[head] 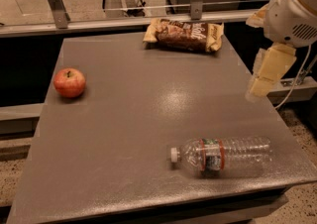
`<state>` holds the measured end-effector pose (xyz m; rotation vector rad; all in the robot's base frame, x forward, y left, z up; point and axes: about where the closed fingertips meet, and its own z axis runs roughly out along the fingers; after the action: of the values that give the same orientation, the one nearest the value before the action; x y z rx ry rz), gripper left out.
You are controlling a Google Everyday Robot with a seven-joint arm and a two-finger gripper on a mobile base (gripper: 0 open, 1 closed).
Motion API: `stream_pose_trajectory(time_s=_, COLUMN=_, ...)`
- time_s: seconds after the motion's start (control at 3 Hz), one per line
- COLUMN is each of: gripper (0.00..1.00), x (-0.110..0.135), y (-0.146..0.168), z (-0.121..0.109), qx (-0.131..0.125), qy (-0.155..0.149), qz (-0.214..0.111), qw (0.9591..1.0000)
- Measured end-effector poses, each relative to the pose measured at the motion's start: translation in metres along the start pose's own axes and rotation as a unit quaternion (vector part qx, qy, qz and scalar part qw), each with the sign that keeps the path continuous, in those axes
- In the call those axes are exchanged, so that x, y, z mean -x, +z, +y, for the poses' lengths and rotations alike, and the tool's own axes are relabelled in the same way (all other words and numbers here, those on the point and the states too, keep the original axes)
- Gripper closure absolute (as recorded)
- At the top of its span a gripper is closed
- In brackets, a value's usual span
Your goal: Move brown chip bag near water bottle
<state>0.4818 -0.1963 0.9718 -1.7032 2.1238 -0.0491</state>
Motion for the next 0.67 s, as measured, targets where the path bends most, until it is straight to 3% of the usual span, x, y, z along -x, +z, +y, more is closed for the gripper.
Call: stream_pose_trajectory(time_s=0.67, gripper=0.00, x=0.034, y=0.069, z=-0.080, qx=-0.027, qy=-0.001, qz=-0.073, qw=0.9969)
